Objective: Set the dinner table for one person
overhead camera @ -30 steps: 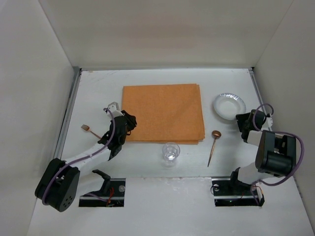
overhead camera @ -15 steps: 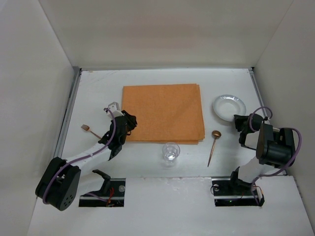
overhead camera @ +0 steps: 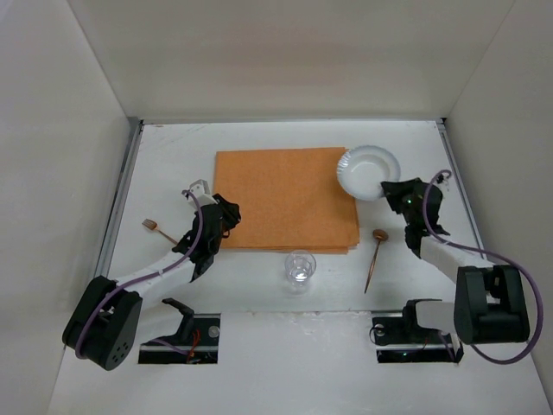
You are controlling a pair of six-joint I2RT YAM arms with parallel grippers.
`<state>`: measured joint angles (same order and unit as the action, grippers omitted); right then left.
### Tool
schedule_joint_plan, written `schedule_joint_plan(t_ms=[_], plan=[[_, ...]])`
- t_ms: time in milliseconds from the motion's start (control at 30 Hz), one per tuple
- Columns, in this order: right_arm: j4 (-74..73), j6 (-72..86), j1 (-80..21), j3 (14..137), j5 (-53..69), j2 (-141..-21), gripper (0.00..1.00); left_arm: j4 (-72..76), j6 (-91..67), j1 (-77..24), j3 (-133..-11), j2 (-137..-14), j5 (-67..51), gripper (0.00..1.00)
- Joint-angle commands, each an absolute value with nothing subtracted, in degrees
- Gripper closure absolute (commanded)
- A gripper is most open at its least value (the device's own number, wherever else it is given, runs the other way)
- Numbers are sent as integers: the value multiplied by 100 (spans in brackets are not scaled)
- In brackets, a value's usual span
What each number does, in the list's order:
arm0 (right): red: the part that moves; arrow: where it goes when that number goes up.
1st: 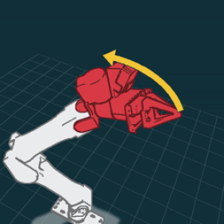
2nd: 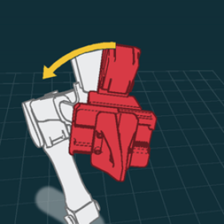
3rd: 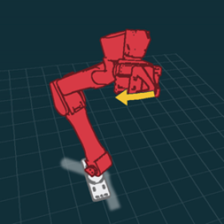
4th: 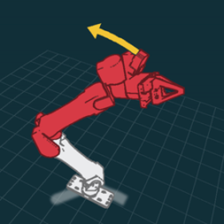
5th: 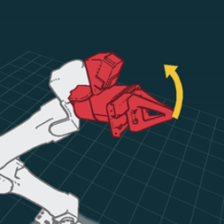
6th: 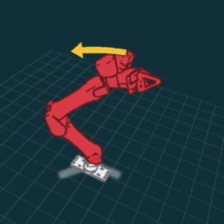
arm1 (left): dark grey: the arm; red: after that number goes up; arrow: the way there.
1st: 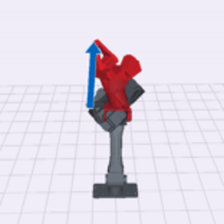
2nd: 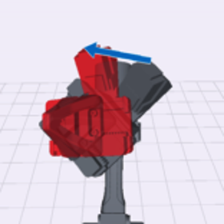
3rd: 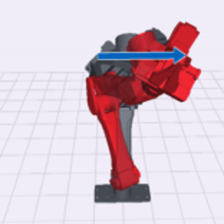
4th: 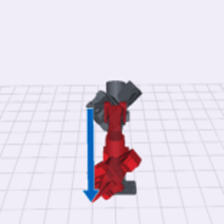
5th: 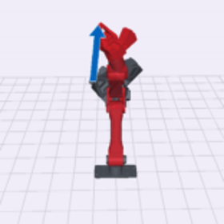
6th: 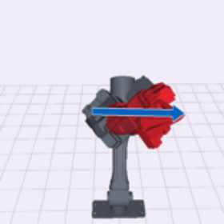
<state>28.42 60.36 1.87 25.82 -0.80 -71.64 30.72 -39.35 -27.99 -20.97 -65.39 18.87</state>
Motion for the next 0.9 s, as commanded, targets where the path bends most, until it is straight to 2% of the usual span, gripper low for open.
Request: schedule_joint_plan(t_ms=[0, 267, 567, 867], plan=[[2918, 5722, -810, 3365, -17, -7145, 84, 3410, -3981, -2764, -2013, -6469, 1898, 72], [3076, 5897, -2543, 4639, 149, -8725, 84, 3410, -3964, -2729, -1969, -6320, 1925, 71], [3111, 6170, -2922, 5484, 448, -9887, 84, 3410, -4008, -2667, -1977, -6477, 1881, 70], [3058, 6459, -2975, 5599, 641, -10520, 80, 3410, -4025, -2685, -1986, -6521, 1889, 70]])
